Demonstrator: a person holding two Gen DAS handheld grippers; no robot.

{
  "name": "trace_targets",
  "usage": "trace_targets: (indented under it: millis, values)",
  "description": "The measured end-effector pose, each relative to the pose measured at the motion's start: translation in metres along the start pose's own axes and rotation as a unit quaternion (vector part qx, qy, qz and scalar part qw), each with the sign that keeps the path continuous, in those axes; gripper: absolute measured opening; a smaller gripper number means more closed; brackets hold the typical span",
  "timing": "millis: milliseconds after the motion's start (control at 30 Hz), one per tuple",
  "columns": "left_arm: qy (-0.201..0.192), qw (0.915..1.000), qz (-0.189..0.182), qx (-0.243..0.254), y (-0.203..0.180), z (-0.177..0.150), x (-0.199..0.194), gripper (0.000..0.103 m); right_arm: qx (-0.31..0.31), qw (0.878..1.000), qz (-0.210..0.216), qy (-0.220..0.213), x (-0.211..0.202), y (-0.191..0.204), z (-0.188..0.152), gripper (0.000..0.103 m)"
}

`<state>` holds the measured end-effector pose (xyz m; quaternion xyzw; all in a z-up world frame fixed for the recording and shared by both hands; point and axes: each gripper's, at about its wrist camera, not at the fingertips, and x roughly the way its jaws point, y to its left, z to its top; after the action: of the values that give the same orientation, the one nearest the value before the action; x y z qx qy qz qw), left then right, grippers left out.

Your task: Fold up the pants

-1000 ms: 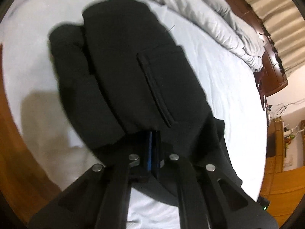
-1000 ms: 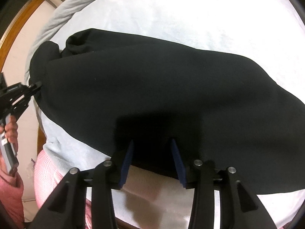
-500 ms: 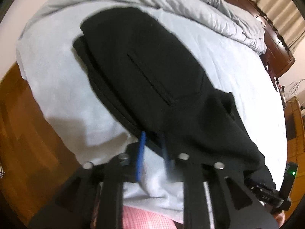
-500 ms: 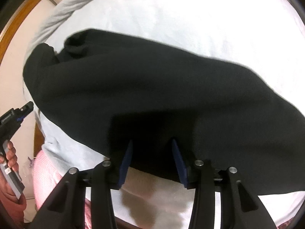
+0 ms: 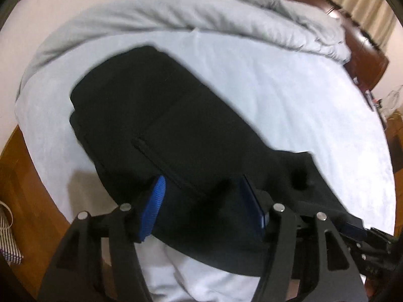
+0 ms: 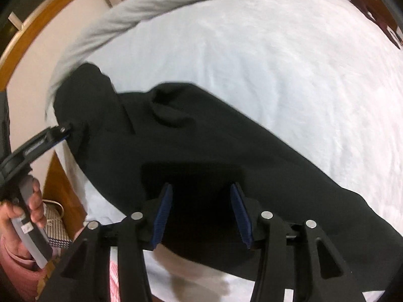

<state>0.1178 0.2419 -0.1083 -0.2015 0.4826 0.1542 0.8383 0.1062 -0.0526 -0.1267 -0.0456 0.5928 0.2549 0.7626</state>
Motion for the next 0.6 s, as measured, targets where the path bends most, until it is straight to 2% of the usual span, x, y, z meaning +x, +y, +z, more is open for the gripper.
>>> trace_targets:
  millis: [33,100,133,200,267,333,433,600]
  values:
    - [0.016,0.9999,-0.003,-0.002,0.004,0.000,0.012,0.061,0.000,1.000,-0.003,0.011,0.008,0.000,0.000,0.049]
    - [0.019,0.9998,-0.002,0.007,0.006,0.000,0.020,0.062,0.002,0.999,-0.008,0.039,0.030,0.000,-0.004,0.049]
    - [0.017,0.9997,-0.003,0.017,0.005,0.000,0.021,0.063,-0.002,0.999,-0.010,0.039,0.033,0.002,-0.004,0.049]
    - [0.016,0.9994,-0.013,0.027,0.003,0.000,0.020,0.068,-0.012,1.000,0.002,0.025,0.024,0.007,0.000,0.050]
    - [0.016,0.9991,-0.025,0.031,0.005,0.000,0.018,0.068,-0.024,1.000,0.020,-0.002,0.008,0.012,0.007,0.050]
    - [0.015,0.9988,-0.041,0.024,0.011,-0.001,0.016,0.069,-0.035,0.999,0.030,-0.027,-0.005,0.021,0.023,0.051]
    - [0.014,0.9983,-0.053,0.019,0.017,-0.006,0.014,0.069,-0.045,0.998,0.027,-0.032,0.003,0.035,0.051,0.056]
    - [0.012,0.9978,-0.057,0.032,0.017,-0.010,0.014,0.069,-0.034,0.998,0.052,0.008,0.055,0.046,0.092,0.057]
